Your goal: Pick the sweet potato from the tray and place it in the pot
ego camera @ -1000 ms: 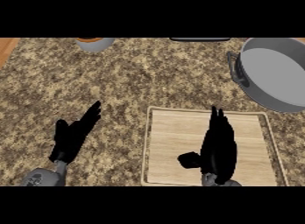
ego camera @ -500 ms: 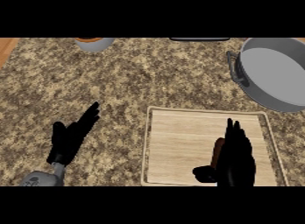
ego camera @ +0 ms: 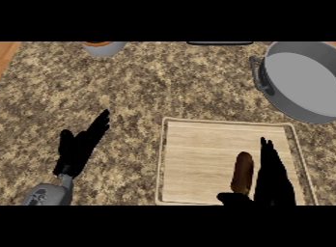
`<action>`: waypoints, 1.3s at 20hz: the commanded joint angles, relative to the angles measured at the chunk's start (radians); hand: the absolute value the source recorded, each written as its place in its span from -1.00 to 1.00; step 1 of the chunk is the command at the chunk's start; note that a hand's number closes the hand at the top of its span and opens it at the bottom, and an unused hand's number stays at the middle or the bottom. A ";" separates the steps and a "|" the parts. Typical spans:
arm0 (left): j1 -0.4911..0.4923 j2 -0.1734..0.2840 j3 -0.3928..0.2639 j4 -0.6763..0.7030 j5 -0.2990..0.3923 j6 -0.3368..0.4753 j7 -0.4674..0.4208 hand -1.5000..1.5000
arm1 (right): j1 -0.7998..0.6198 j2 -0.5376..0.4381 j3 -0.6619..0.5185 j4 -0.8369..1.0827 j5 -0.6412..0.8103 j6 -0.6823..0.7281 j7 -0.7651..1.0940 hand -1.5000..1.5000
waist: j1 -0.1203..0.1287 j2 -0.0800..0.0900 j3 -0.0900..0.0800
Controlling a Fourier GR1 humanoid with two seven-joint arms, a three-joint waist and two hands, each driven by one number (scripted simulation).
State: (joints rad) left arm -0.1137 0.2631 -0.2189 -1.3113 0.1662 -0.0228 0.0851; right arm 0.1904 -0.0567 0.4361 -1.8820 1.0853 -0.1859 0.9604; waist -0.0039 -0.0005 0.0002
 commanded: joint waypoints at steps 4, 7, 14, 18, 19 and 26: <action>-0.043 -0.027 0.022 0.008 -0.010 -0.005 0.053 0.00 | 0.081 0.010 -0.047 0.024 -0.173 -0.178 -0.185 -1.00 | -0.003 0.001 0.000; 0.037 -0.015 0.028 -0.088 -0.012 -0.018 0.073 0.00 | 0.085 0.055 -0.021 0.121 -0.150 -0.267 -0.207 -1.00 | 0.003 0.000 0.000; 0.004 -0.006 0.072 -0.061 -0.018 -0.074 0.072 0.00 | 0.041 0.019 -0.176 0.250 -0.418 -0.275 -0.407 -1.00 | 0.004 0.001 0.000; 0.021 -0.026 0.067 -0.078 -0.035 -0.059 0.072 0.00 | 0.063 -0.041 -0.093 0.300 -0.272 -0.237 -0.430 1.00 | 0.011 0.000 0.000; -0.003 -0.032 0.072 -0.020 -0.032 -0.081 0.040 0.00 | 0.058 -0.041 -0.096 0.383 -0.282 -0.274 -0.507 1.00 | 0.007 0.003 0.000; 0.031 -0.045 0.077 -0.088 -0.062 -0.064 0.081 0.00 | 0.087 -0.012 -0.151 0.343 -0.464 -0.310 -0.642 1.00 | 0.004 -0.001 0.000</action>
State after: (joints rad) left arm -0.0923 0.2173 -0.1491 -1.3653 0.1038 -0.0852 0.1377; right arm 0.2577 -0.0824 0.2765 -1.5888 0.6725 -0.5022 0.3698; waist -0.0039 -0.0163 -0.0198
